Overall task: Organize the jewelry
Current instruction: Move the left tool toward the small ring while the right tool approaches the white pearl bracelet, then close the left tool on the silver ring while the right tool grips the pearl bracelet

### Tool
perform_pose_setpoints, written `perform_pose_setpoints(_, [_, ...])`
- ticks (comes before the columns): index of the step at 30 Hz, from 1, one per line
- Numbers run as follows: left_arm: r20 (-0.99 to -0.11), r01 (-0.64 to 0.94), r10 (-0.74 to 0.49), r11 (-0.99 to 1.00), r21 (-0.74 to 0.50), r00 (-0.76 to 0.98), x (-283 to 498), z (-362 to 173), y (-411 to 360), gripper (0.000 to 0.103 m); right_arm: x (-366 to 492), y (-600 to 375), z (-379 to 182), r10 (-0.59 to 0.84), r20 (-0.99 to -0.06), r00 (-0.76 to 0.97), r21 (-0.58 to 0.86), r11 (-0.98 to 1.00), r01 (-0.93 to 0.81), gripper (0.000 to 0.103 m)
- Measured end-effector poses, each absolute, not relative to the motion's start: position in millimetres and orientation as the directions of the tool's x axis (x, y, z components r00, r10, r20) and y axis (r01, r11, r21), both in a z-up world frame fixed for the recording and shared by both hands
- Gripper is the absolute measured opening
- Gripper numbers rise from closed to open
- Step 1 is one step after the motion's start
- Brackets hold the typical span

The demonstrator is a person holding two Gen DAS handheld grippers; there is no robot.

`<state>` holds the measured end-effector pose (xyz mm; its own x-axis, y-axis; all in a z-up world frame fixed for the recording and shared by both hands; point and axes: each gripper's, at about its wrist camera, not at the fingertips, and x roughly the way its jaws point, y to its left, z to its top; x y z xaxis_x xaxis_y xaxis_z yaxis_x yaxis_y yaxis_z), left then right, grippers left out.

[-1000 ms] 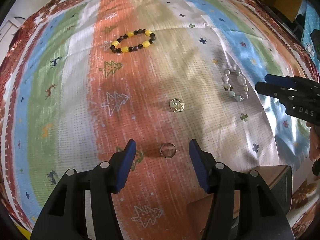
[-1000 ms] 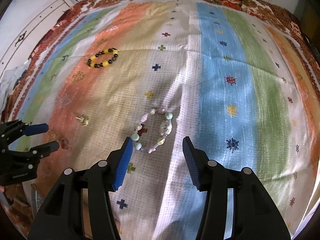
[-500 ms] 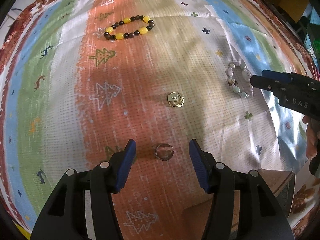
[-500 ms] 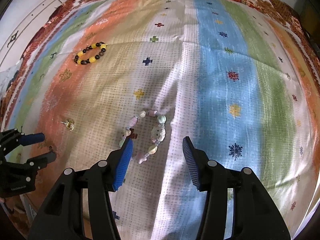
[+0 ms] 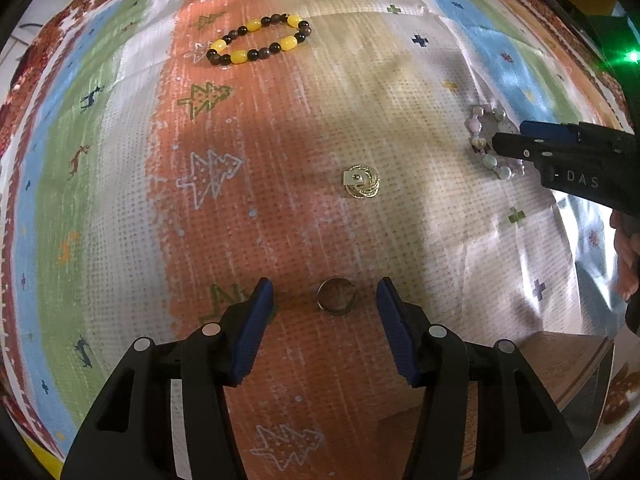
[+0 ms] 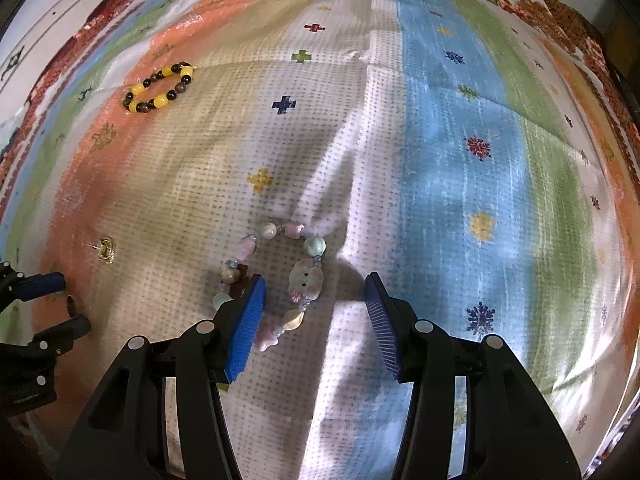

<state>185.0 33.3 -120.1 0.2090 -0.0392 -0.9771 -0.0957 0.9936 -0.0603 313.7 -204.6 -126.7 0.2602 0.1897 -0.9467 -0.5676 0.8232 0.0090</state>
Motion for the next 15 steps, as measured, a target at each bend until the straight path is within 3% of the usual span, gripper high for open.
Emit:
perform_pose_setpoints(3, [-0.978,-0.102,-0.039,0.993,-0.061,0.207,185.4,-121.4,34.3,0.049,314.9,-204.2,-125.4,0.183,-0.945,0.271,-0.001,0.828,-0.561,0.037])
perform_pose_setpoints(6, [-0.978,-0.098,-0.025,0.994,-0.047,0.209,185.5,-123.3,33.9,0.04,316.4,-206.1,-124.6,0.187,-0.945,0.269,0.006,0.83,-0.558,0.033])
perform_pose_setpoints(10, [-0.978,-0.071,-0.033,0.996,-0.048,0.204,184.7,-124.1,35.4,0.02,315.4,-207.0,-123.1,0.186,-0.944,0.274,-0.001,0.826,-0.563,0.023])
perform_pose_setpoints(15, [-0.976,-0.069,-0.045,0.996,-0.061,0.212,181.9,-123.4,29.5,0.019,314.9,-212.0,-120.3,0.192,-0.941,0.278,0.002,0.826,-0.563,0.017])
